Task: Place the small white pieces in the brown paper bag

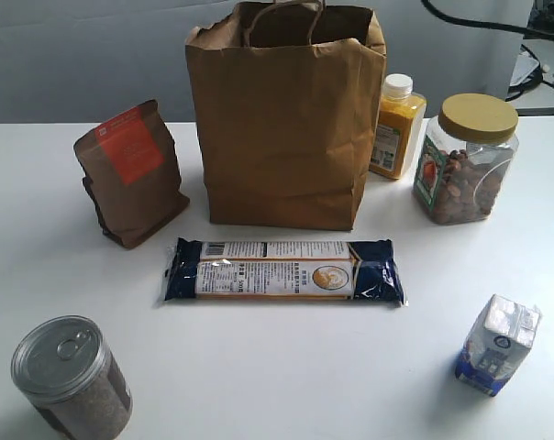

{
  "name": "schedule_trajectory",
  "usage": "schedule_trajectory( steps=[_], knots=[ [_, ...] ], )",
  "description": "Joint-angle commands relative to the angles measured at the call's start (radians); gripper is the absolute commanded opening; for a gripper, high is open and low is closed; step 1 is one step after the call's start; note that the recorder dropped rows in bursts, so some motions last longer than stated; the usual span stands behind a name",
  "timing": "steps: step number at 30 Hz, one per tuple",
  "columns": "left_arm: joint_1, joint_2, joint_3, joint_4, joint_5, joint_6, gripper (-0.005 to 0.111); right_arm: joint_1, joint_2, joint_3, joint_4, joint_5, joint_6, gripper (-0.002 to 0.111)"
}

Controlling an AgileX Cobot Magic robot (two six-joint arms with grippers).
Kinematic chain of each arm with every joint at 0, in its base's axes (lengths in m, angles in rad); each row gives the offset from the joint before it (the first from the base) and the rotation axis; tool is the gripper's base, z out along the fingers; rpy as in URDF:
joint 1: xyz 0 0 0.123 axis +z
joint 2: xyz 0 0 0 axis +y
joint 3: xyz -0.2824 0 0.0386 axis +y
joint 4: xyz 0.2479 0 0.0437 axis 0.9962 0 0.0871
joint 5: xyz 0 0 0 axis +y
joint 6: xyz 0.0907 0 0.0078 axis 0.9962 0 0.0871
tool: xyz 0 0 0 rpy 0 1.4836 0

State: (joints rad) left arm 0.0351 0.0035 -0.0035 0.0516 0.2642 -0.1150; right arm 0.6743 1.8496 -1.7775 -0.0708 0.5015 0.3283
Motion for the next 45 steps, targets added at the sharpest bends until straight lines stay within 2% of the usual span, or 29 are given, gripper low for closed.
schedule_trajectory(
  steps=[1, 4, 7, 10, 15, 17, 19, 21, 28, 32, 38, 45],
  knots=[
    [-0.005, -0.003, 0.004, -0.008, -0.002, -0.005, 0.000, -0.006, 0.107, -0.144, 0.046, 0.041, -0.016, 0.006],
    [-0.005, -0.003, 0.004, -0.008, -0.002, -0.005, 0.000, -0.006, 0.164, -0.212, 0.053, 0.078, -0.023, 0.007],
    [-0.005, -0.003, 0.004, -0.008, -0.002, -0.005, 0.000, -0.006, 0.197, -0.257, 0.117, 0.090, -0.105, 0.014],
    [-0.005, -0.003, 0.004, -0.008, -0.002, -0.005, 0.000, -0.006, 0.209, -0.270, 0.180, 0.104, -0.208, 0.027],
    [-0.005, -0.003, 0.004, -0.008, -0.002, -0.005, 0.000, -0.006, 0.214, -0.272, 0.188, 0.163, -0.224, 0.057],
    [-0.005, -0.003, 0.004, -0.008, -0.002, -0.005, 0.000, -0.006, 0.206, -0.272, 0.188, 0.183, -0.224, 0.062],
    [-0.005, -0.003, 0.004, -0.008, -0.002, -0.005, 0.000, -0.006, 0.189, -0.272, 0.188, 0.201, -0.224, 0.060],
    [-0.005, -0.003, 0.004, -0.008, -0.002, -0.005, 0.000, -0.006, 0.156, -0.272, 0.178, 0.210, -0.224, 0.051],
    [-0.005, -0.003, 0.004, -0.008, -0.002, -0.005, 0.000, -0.006, -0.001, -0.251, 0.042, 0.313, -0.183, 0.001],
    [-0.005, -0.003, 0.004, -0.008, -0.002, -0.005, 0.000, -0.006, -0.092, -0.161, -0.032, 0.351, -0.162, 0.000],
    [-0.005, -0.003, 0.004, -0.008, -0.002, -0.005, 0.000, -0.006, -0.267, 0.100, -0.072, 0.312, -0.161, 0.000],
    [-0.005, -0.003, 0.004, -0.008, -0.002, -0.005, 0.000, -0.006, -0.518, 0.510, -0.057, 0.088, -0.133, 0.000]
  ],
)
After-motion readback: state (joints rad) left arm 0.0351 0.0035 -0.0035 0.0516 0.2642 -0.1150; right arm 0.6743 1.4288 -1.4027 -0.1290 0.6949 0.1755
